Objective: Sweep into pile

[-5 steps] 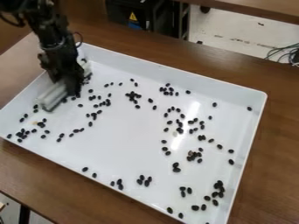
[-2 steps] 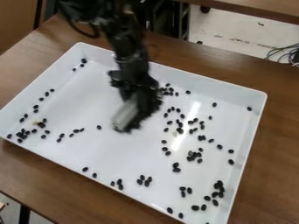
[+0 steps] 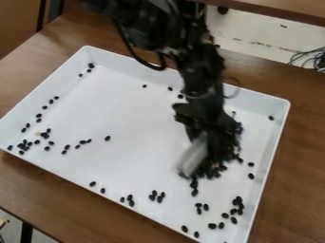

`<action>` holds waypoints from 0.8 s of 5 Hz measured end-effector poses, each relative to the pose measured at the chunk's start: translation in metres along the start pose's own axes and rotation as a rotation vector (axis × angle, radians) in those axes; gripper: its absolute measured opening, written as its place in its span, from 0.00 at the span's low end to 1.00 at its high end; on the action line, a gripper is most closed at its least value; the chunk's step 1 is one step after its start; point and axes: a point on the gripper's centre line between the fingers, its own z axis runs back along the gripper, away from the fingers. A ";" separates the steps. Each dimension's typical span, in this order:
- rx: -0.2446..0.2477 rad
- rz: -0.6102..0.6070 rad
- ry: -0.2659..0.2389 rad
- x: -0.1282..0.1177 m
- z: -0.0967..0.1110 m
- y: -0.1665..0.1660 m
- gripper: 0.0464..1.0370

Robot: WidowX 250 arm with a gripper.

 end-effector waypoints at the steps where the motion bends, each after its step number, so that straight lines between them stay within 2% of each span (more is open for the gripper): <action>1: 0.005 0.020 0.000 -0.007 0.003 -0.004 0.32; 2: 0.037 0.053 -0.024 -0.004 0.013 0.021 0.32; 3: 0.106 0.122 -0.054 0.001 0.027 0.069 0.32; 4: 0.199 0.163 -0.051 -0.001 0.046 0.122 0.32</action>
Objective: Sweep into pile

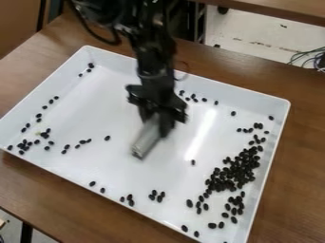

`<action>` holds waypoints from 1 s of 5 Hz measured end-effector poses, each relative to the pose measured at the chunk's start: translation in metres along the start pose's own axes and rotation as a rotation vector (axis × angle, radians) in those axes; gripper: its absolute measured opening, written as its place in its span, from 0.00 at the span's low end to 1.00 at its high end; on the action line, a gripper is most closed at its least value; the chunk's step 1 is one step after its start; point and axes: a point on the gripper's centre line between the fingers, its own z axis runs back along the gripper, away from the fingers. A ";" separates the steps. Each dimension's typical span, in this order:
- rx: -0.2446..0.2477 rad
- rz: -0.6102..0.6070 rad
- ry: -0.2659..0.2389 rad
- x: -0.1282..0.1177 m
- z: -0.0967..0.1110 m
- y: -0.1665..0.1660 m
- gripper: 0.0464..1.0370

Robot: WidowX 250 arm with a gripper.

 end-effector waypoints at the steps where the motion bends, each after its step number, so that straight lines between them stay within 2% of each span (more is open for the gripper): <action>1: 0.047 0.197 -0.055 -0.001 -0.005 0.043 0.32; 2: 0.056 0.349 -0.073 -0.007 0.002 0.097 0.32; 3: 0.093 0.483 -0.109 -0.013 0.002 0.142 0.32; 4: 0.105 0.594 -0.137 -0.013 0.003 0.183 0.32; 5: 0.095 0.614 -0.129 -0.009 0.002 0.191 0.32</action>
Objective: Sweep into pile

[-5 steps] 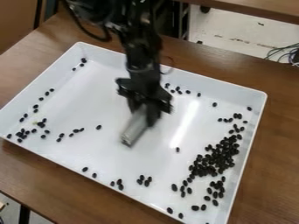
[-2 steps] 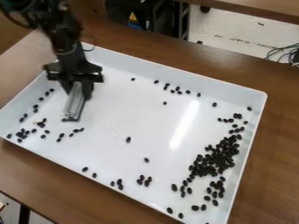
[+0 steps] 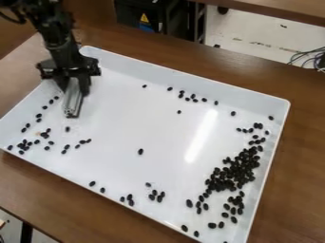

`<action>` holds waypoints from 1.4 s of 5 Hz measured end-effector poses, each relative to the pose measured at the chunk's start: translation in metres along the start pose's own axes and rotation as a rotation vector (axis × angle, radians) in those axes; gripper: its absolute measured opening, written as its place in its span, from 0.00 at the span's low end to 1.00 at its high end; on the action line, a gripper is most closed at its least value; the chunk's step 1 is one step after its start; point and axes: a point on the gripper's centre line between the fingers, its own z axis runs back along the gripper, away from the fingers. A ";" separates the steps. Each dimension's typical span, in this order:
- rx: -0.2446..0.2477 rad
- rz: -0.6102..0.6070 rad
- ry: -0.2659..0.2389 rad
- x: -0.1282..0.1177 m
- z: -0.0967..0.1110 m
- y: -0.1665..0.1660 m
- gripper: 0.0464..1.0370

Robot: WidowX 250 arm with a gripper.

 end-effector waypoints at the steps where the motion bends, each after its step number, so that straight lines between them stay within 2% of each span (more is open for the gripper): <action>1: -0.016 -0.023 0.006 0.015 -0.004 -0.004 0.32; 2: 0.006 -0.164 0.078 0.021 -0.008 -0.002 0.32; 3: 0.025 -0.393 0.105 0.021 -0.013 -0.016 0.32; 4: 0.032 -0.626 0.120 0.012 -0.012 -0.038 0.32; 5: 0.026 -0.796 0.129 -0.001 -0.013 -0.059 0.32; 6: -0.011 -0.888 0.108 -0.022 -0.010 -0.084 0.32; 7: -0.025 -1.003 0.118 -0.049 -0.006 -0.125 0.32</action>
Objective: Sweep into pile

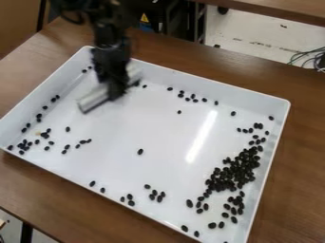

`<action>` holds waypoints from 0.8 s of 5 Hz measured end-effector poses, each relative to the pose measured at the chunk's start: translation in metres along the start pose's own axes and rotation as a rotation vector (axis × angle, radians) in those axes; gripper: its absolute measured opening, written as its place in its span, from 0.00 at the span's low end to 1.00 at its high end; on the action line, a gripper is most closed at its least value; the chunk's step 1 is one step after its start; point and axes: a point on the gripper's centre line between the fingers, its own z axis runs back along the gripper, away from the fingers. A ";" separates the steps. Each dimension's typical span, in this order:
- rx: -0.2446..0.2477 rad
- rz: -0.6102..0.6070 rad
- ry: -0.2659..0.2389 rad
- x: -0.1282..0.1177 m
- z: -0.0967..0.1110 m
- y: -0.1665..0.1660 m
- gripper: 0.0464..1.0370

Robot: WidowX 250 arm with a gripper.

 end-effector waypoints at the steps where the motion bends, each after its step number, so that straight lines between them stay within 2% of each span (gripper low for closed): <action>1: -0.003 -0.047 -0.008 0.008 0.001 -0.029 0.32; 2: -0.010 -0.124 0.021 0.028 -0.001 -0.069 0.32; 3: 0.002 -0.234 0.008 0.043 0.002 -0.110 0.32; 4: -0.045 -0.255 -0.044 0.047 0.004 -0.144 0.32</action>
